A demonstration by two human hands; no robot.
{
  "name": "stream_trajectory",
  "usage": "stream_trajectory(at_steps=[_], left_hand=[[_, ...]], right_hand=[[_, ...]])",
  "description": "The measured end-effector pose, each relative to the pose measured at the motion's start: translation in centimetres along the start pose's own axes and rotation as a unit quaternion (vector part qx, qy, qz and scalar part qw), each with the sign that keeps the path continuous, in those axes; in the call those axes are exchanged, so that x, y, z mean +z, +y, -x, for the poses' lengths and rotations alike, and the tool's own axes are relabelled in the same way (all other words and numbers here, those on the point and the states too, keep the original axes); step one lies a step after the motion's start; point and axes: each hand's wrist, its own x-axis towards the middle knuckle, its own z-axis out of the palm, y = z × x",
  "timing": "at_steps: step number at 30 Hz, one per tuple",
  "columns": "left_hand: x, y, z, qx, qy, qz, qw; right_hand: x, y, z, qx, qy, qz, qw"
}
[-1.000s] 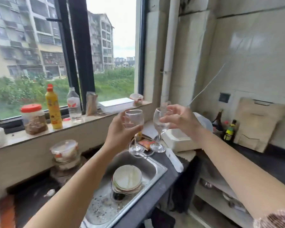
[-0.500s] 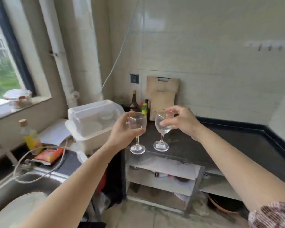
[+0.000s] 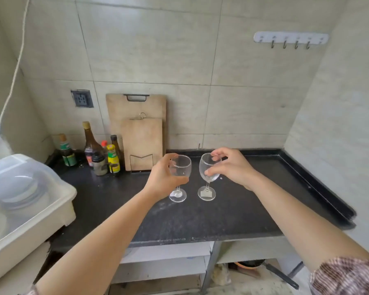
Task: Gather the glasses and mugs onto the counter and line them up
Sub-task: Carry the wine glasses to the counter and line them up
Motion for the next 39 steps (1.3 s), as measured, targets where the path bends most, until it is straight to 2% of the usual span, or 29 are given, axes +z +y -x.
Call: stream_trajectory(at_steps=[4, 9, 15, 23, 29, 39], left_hand=[[4.4, -1.4, -6.7, -0.006, -0.032, -0.025, 0.999], [10.1, -3.9, -15.6, -0.045, -0.021, -0.034, 0.998], [17.2, -8.4, -25.2, -0.139, 0.009, -0.039, 0.989], [24.0, -14.8, -34.2, -0.225, 0.028, -0.073, 0.971], [26.2, -17.7, -39.5, -0.216, 0.023, -0.098, 0.971], [26.6, -20.1, -44.3, -0.207, 0.021, -0.111, 0.972]], right_hand=[[-2.3, 4.1, -6.1, 0.021, 0.002, 0.010, 1.000], [-4.8, 10.1, -16.0, 0.035, -0.019, 0.019, 0.999], [-6.0, 18.1, -28.1, 0.060, -0.077, 0.049, 0.994], [-4.4, 26.8, -38.6, 0.071, -0.087, 0.078, 0.991], [-3.2, 29.7, -44.0, 0.066, -0.097, 0.084, 0.990], [-1.6, 30.5, -48.3, 0.053, -0.096, 0.076, 0.991]])
